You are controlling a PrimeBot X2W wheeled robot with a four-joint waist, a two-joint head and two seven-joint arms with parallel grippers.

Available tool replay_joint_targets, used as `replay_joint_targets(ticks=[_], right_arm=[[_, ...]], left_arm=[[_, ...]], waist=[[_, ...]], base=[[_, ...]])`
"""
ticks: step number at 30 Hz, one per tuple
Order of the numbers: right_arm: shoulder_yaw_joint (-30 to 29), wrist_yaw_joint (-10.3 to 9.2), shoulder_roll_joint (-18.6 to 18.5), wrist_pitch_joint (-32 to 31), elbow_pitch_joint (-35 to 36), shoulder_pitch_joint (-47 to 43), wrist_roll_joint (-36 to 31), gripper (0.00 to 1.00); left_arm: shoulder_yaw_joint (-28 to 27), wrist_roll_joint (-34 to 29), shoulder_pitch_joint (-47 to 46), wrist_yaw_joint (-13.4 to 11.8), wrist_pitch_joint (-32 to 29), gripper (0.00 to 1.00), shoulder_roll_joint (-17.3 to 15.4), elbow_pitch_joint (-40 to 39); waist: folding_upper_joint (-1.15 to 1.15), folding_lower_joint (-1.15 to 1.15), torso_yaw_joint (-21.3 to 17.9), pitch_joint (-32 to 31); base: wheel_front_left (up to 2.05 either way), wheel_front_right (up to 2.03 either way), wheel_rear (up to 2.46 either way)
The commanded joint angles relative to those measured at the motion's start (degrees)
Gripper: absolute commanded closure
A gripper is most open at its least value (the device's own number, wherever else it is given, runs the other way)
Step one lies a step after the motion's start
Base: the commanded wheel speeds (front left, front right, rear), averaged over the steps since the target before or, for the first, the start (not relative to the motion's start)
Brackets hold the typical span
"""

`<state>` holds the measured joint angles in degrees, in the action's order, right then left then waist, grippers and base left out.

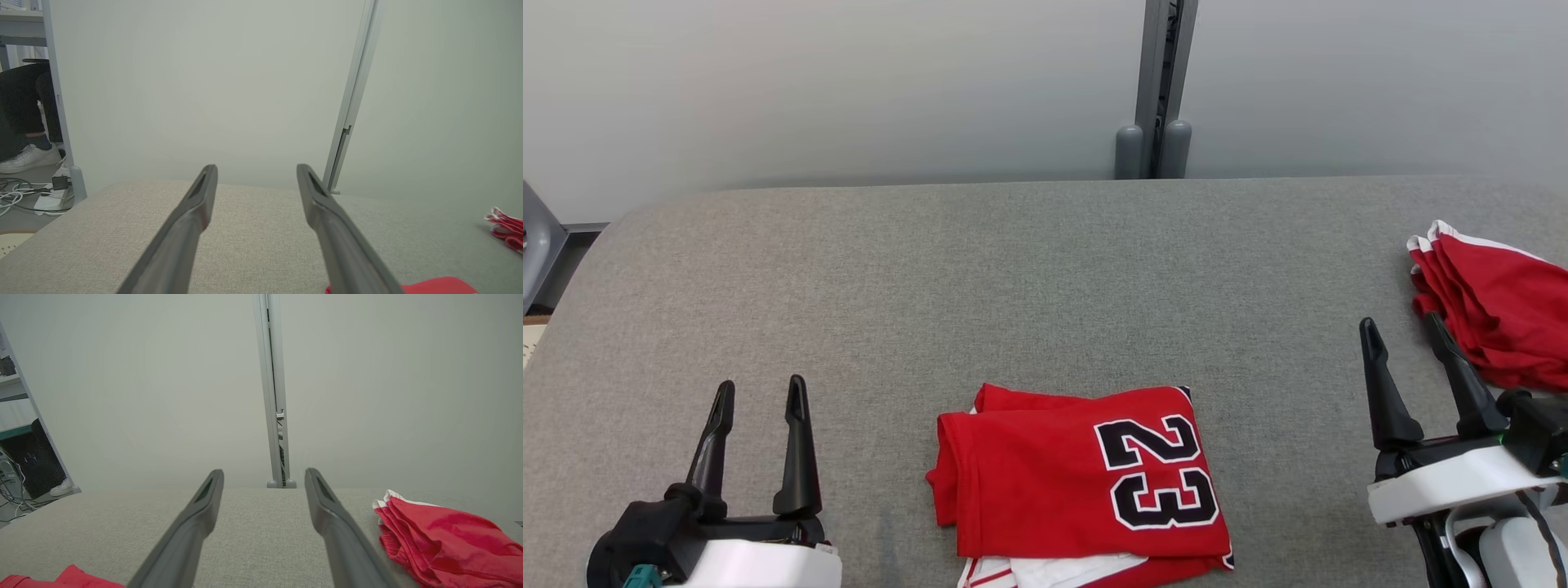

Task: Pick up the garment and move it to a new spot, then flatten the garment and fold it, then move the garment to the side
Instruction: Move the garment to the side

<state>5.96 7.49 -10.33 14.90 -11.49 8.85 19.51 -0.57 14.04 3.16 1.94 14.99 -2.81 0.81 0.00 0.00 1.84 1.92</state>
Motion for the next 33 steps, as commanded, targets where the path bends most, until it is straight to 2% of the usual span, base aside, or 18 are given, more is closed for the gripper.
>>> replay_joint_targets(ticks=[1,8,12,17,20,26,33], right_arm=[[0.1,0.01,-0.1,0.4,-0.2,0.2,-0.6,0.0],[2.0,0.01,-0.1,0.0,-1.9,1.2,-0.3,0.0],[5.4,0.01,0.7,-4.3,-4.0,2.8,2.1,0.0],[10.4,0.01,1.2,-11.4,-8.9,6.3,4.3,0.0],[11.2,0.01,1.9,-14.0,-11.3,8.0,5.1,0.0],[12.6,0.01,2.9,-24.9,-18.8,10.7,9.2,0.0],[12.3,0.01,3.9,-37.1,-24.8,9.1,11.2,0.0]], left_arm=[[0.1,-0.4,-0.6,-0.2,0.2,0.0,-0.2,0.2],[0.2,-0.4,-0.6,-0.2,0.2,0.0,-0.2,0.4],[0.5,-0.2,-0.7,-0.4,0.2,0.0,-0.2,0.5],[1.2,0.3,-1.5,-0.3,0.2,0.0,-0.2,0.7],[1.4,0.6,-1.7,-0.4,0.2,0.0,-0.2,0.8],[2.6,0.8,-2.6,-0.2,0.2,0.0,-0.2,1.2],[3.6,1.3,-3.1,-0.8,0.2,0.0,-0.2,1.1]], waist=[[0.0,0.0,0.1,-0.1],[0.0,0.0,0.4,-0.1],[0.0,0.0,0.6,-0.1],[0.0,0.0,2.0,0.4],[0.0,0.0,2.8,0.6],[0.0,0.0,5.7,1.4],[0.0,0.0,7.8,1.8]], base=[[0.0,0.0,0.0],[0.0,0.0,0.0],[0.0,0.0,0.0],[0.0,0.0,0.0],[0.0,0.0,0.0],[0.0,0.0,0.0],[0.0,0.0,0.0]])
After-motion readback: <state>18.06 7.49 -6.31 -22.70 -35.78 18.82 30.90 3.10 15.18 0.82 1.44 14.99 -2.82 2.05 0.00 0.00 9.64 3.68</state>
